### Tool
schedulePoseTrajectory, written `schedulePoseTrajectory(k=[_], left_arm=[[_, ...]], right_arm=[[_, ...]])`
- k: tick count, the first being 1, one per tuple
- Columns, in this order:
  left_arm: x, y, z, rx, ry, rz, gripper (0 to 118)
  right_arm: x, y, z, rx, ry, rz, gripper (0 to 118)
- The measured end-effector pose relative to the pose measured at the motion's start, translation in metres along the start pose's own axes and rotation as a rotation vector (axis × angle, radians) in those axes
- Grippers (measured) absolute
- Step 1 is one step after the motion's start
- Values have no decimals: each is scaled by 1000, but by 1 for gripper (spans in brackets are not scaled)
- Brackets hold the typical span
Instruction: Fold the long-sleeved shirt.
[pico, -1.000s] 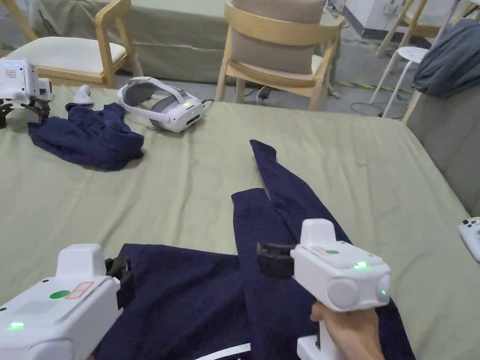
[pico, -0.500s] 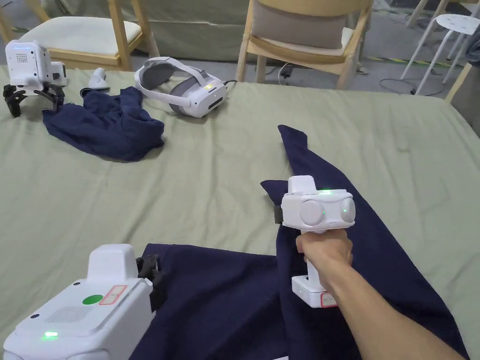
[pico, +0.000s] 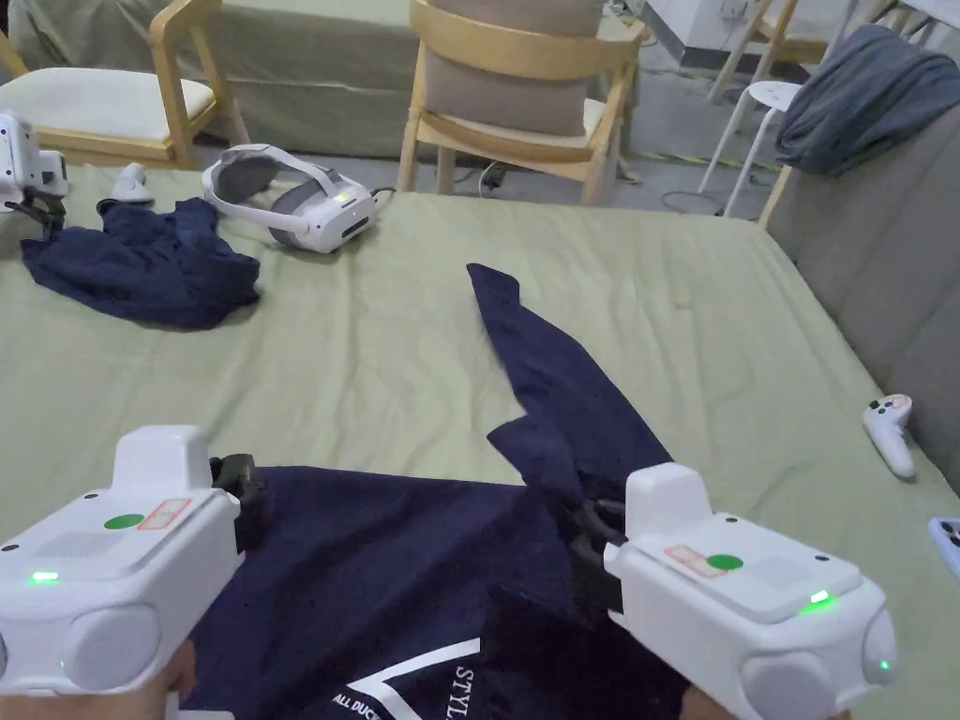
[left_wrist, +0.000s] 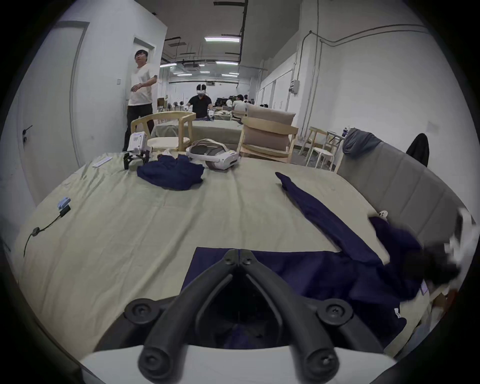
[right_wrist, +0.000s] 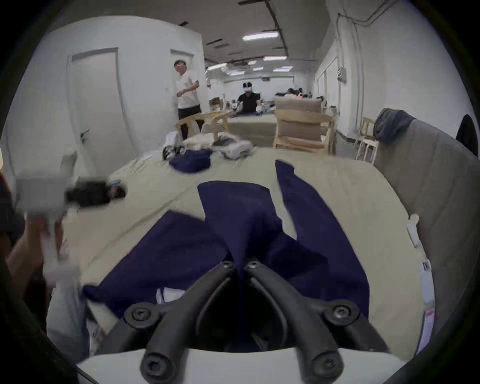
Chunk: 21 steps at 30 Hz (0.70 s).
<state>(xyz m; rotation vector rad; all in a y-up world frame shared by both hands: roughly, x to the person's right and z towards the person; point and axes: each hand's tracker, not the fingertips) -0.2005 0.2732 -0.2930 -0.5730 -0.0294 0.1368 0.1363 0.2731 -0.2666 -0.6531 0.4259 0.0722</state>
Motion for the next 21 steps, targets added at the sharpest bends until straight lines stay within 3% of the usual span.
schedulePoseTrajectory(k=[8, 9, 10, 11, 12, 17, 19, 20, 21], left_arm=[[8, -13, 20, -8, -12, -5, 4], [7, -14, 21, -12, -11, -7, 4], [7, -15, 21, -17, -8, -7, 4], [7, -15, 21, -21, -8, -5, 4], [6, -15, 21, -23, -8, -4, 4], [0, -10, 15, -27, 5, 10, 4], [0, -7, 12, -24, 12, 17, 4], [0, -6, 9, -26, 14, 18, 4], [-1, -6, 6, -27, 14, 21, 4]], right_arm=[[-25, -129, -1, -368, 21, -49, 2], [-26, -135, -4, -370, -3, -30, 13], [-27, -138, -4, -366, 1, -18, 45], [-25, -134, 0, -350, -11, -2, 97], [-23, -129, 5, -333, -8, -9, 118], [4, -73, 56, -42, -36, -52, 117], [35, -58, 63, 82, -138, -89, 115], [46, -55, 63, 116, -160, -103, 100], [57, -51, 62, 122, -162, -118, 71]])
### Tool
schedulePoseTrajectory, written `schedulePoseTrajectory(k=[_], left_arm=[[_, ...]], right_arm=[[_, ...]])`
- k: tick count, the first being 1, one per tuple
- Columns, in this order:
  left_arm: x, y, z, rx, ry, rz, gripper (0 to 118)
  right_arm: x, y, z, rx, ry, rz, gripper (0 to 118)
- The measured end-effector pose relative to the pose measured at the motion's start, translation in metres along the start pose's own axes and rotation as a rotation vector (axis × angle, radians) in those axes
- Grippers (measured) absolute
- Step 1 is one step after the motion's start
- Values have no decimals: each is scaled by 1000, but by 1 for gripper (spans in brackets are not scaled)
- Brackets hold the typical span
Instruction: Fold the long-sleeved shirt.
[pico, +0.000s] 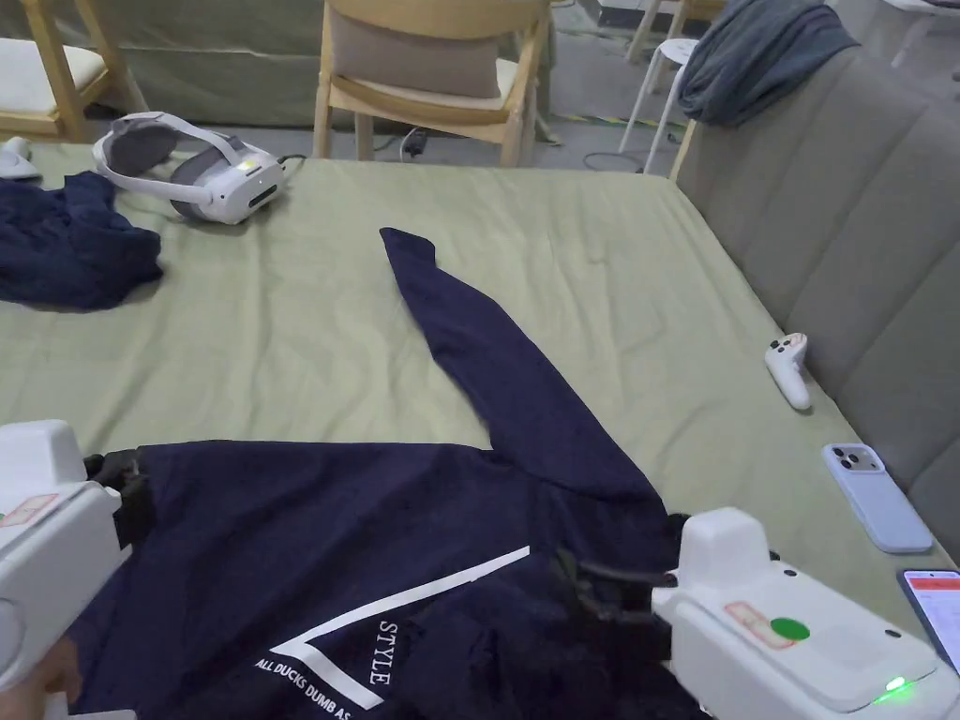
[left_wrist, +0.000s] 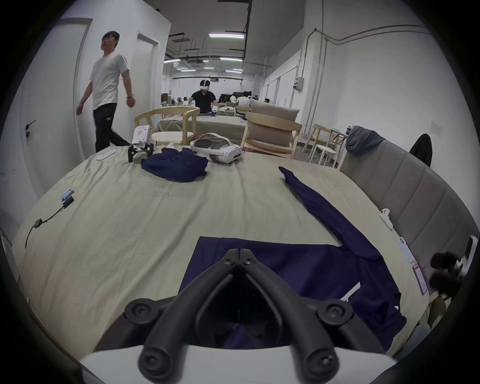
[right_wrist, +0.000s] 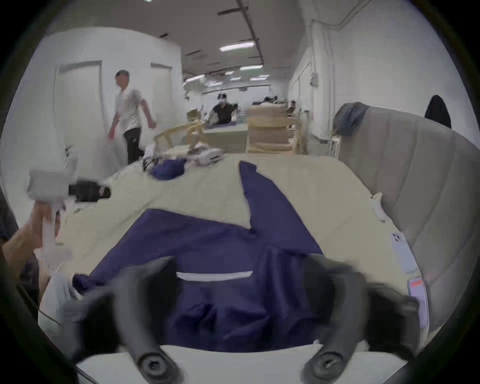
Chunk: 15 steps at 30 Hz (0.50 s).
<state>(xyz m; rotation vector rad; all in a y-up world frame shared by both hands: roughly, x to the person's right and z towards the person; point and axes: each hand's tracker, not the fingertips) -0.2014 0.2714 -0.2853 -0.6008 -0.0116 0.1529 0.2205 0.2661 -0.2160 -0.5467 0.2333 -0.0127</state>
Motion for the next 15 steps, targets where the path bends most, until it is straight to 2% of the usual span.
schedulePoseTrajectory(k=[1, 2, 4, 5, 6, 7, 8, 9, 11, 12, 15], left_arm=[[0, 0, -3, -3, 3, 2, 4], [1, 0, -6, -8, 3, 3, 4], [2, -3, -13, -19, 3, 0, 4], [3, -4, -16, -23, 4, -2, 4], [4, -5, -19, -31, 4, -7, 4], [5, -6, -21, -39, 5, -10, 4], [9, -5, -22, -46, 1, -12, 4], [11, -6, -26, -51, 0, -15, 4], [15, -8, -33, -66, -5, -15, 4], [15, -10, -37, -72, -13, -11, 4], [23, -11, -41, -79, -23, -20, 4]], right_arm=[[11, 4, -4, -17, 13, -2, 29], [19, 4, -11, -5, 0, -19, 6], [29, 3, -16, -5, -48, -29, 28], [36, 2, -16, -21, -46, -63, 33], [42, -2, -16, -35, 4, -77, 33], [44, -3, -18, -26, 0, -70, 32], [46, -5, -24, -23, -22, -64, 12], [50, -4, -32, -42, -77, -43, 0], [65, -4, -59, -60, -81, -46, 0], [75, -2, -74, -74, -119, -58, 0], [98, 3, -116, -155, -148, -68, 0]])
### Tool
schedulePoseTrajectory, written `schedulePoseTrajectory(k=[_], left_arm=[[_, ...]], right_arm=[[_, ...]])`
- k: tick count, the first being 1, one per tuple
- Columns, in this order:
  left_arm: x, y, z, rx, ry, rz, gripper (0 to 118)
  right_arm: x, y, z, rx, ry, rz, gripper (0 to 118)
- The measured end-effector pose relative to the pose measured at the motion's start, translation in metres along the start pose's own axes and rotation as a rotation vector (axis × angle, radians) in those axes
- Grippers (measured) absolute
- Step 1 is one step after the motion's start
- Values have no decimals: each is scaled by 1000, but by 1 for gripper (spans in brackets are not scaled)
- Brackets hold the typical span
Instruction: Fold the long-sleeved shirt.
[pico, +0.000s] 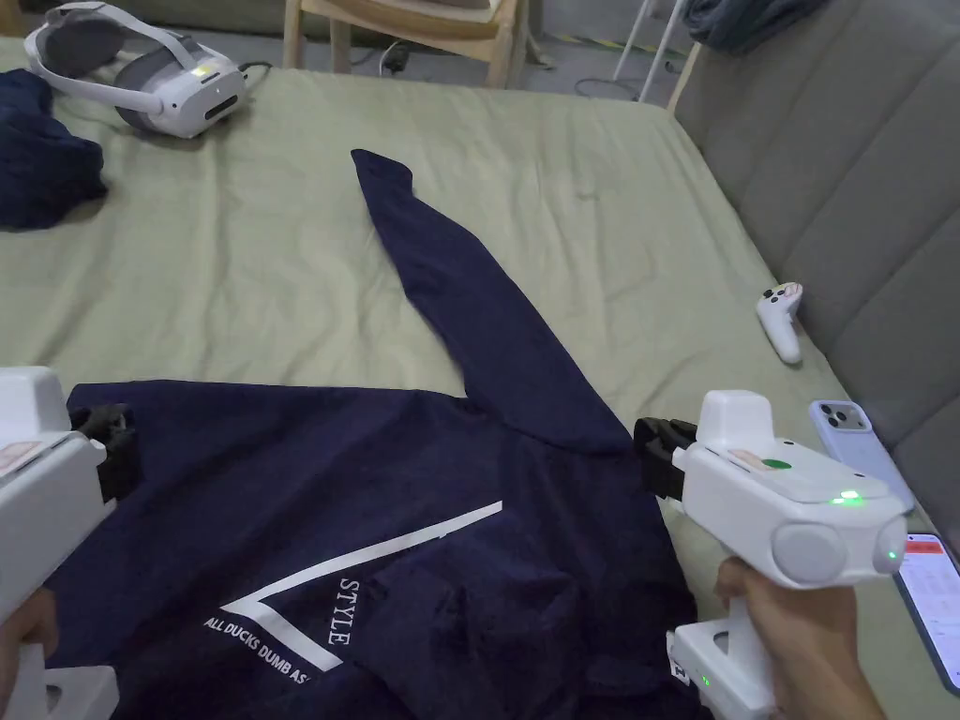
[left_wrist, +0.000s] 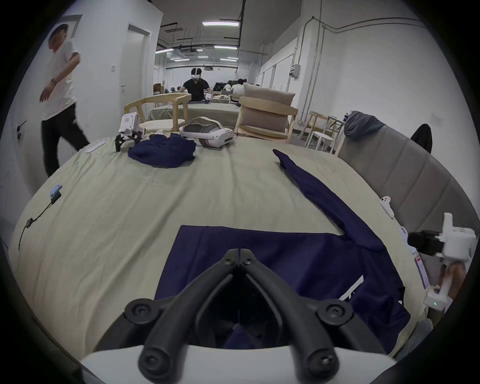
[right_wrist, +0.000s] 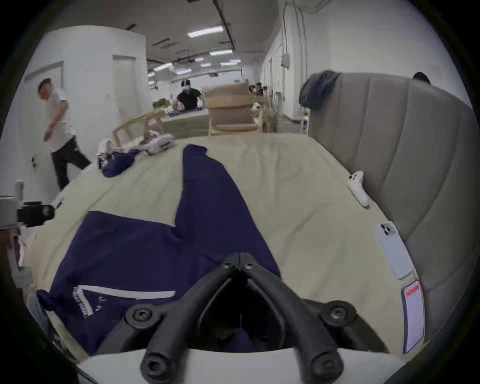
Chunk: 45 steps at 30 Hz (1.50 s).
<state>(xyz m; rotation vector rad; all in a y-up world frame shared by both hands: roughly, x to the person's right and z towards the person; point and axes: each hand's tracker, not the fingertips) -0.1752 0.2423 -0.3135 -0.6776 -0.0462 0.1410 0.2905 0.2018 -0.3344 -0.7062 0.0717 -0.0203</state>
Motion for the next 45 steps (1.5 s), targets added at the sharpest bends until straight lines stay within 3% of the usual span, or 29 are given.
schedulePoseTrajectory(k=[2, 3, 4, 5, 6, 7, 10, 11, 13, 15, 17, 18, 19, 22, 23, 28, 31, 32, 34, 36, 37, 38, 43, 45], left_arm=[[3, 0, -4, -6, -8, -5, 4], [4, 0, -6, -8, -11, -8, 4], [6, 0, -8, -10, -12, -10, 4], [6, 0, -10, -13, -14, -12, 4], [7, 0, -13, -15, -15, -12, 4], [7, 0, -15, -18, -16, -11, 4], [5, -1, -21, -24, -10, -10, 4], [3, -1, -24, -29, -7, -7, 4], [-4, -3, -29, -41, 0, 9, 4], [-15, -5, -33, -55, 14, 17, 8], [-32, -6, -41, -72, 32, 41, 8], [-43, -5, -47, -86, 35, 60, 10], [-53, -1, -53, -93, 48, 87, 19], [-84, 18, -77, -130, 45, 97, 96], [-92, 24, -90, -161, 53, 99, 111], [-104, 56, -165, -287, 30, 73, 108], [-90, 53, -177, -438, 43, 29, 101], [-86, 52, -184, -467, 44, 10, 93], [-88, 46, -182, -433, 21, -23, 49], [-83, 43, -179, -431, 30, -17, 39], [-82, 41, -176, -421, 29, -33, 29], [-81, 41, -172, -412, 7, -51, 10], [-86, 53, -125, -285, -47, 85, 9], [-86, 59, -100, -204, -78, 103, 9]], right_arm=[[8, 8, -25, -57, -13, -15, 0], [12, 10, -33, -46, -19, -24, 11], [15, 12, -43, -66, -26, -20, 42], [18, 14, -56, -129, -37, -22, 85], [20, 14, -68, -164, -44, -26, 102], [23, 14, -75, -169, -38, -39, 103], [25, 10, -102, -243, -14, -41, 100], [25, 5, -112, -284, -26, -51, 87], [25, -3, -118, -297, 22, -46, 29], [17, -7, -111, -253, -5, -38, 2], [13, -10, -108, -229, 44, -40, 2], [12, -10, -108, -238, 20, -13, 2], [13, -8, -109, -235, 29, -18, 2], [27, -11, -113, -240, 69, -102, 2], [24, -11, -111, -239, 77, -122, 2], [19, -11, -108, -236, 76, -108, 2], [19, -10, -107, -239, 77, -115, 2], [19, -9, -106, -240, 79, -119, 2], [19, -10, -105, -242, 82, -125, 2], [21, -10, -107, -244, 83, -122, 2], [20, -10, -106, -245, 83, -117, 2], [19, -9, -103, -244, 83, -108, 2], [22, 6, -70, -128, 113, -160, 1], [18, 19, -44, -62, 130, -142, 1]])
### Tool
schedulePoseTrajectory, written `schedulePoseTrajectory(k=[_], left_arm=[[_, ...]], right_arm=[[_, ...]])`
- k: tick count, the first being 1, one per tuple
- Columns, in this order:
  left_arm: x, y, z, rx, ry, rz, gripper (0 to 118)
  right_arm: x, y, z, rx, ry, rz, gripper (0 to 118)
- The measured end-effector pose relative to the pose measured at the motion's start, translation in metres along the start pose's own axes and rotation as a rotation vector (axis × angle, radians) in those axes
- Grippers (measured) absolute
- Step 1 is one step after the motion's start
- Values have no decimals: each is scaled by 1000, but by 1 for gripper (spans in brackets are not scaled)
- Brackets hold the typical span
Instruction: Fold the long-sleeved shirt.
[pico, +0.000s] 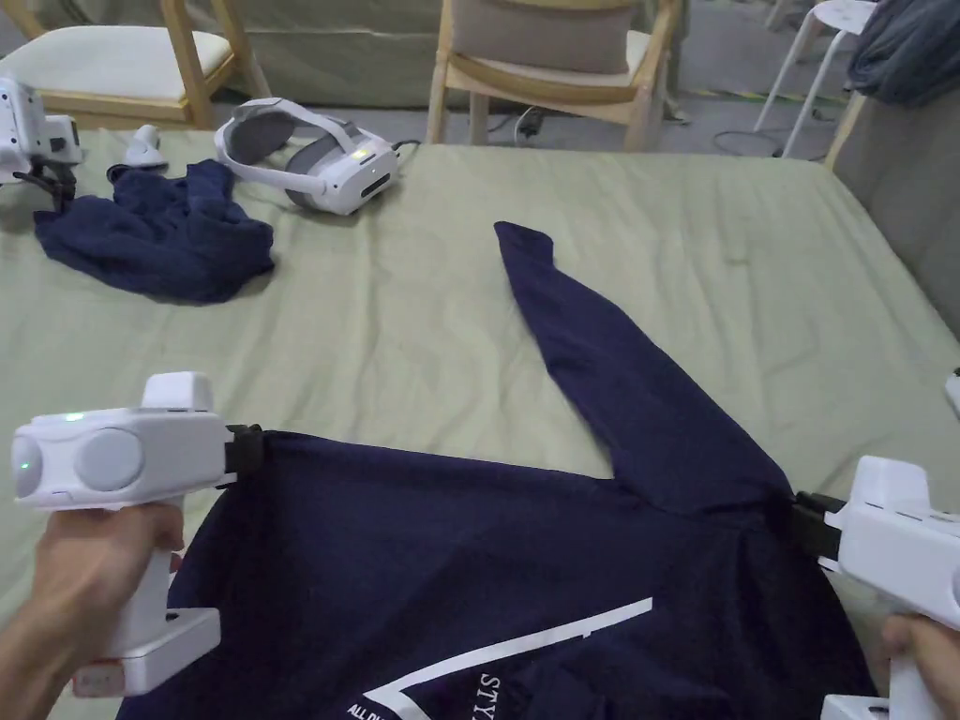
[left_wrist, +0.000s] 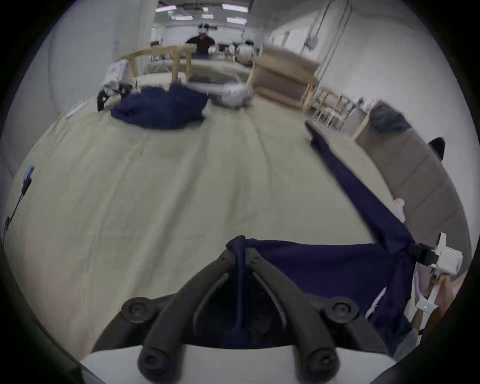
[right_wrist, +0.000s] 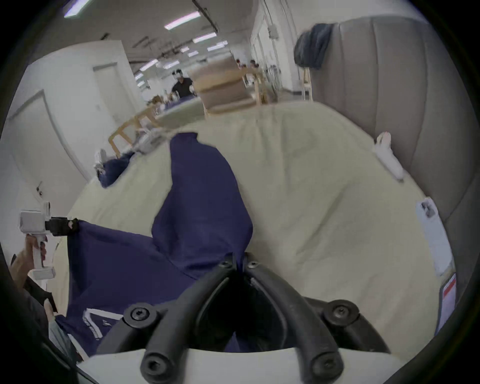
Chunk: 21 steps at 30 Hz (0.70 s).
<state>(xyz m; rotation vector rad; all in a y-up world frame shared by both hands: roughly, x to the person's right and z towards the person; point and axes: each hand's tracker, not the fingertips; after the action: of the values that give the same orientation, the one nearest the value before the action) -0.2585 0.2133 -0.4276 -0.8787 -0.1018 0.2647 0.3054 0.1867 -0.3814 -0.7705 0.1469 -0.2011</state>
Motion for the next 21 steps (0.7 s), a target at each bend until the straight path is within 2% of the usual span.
schedulePoseTrajectory(k=[2, 5, 7, 10, 12, 16, 21], left_arm=[[7, 2, 35, 76, -10, -48, 9], [12, 7, 90, 205, -53, -24, 9], [13, 14, 127, 285, -37, -56, 9], [-13, 38, 162, 382, -41, -55, 9], [-10, 49, 193, 452, -59, -27, 9], [0, 89, 247, 580, -41, -67, 9], [18, 156, 301, 694, -37, -108, 9]], right_arm=[[-11, 14, 25, 53, 25, 30, 1], [-29, 35, 66, 149, 68, 49, 1], [-33, 50, 86, 219, 88, 62, 1], [-52, 80, 127, 323, 134, 55, 1], [-64, 104, 151, 380, 150, 89, 1], [-96, 162, 193, 471, 173, 159, 1], [-132, 247, 233, 568, 164, 207, 1]])
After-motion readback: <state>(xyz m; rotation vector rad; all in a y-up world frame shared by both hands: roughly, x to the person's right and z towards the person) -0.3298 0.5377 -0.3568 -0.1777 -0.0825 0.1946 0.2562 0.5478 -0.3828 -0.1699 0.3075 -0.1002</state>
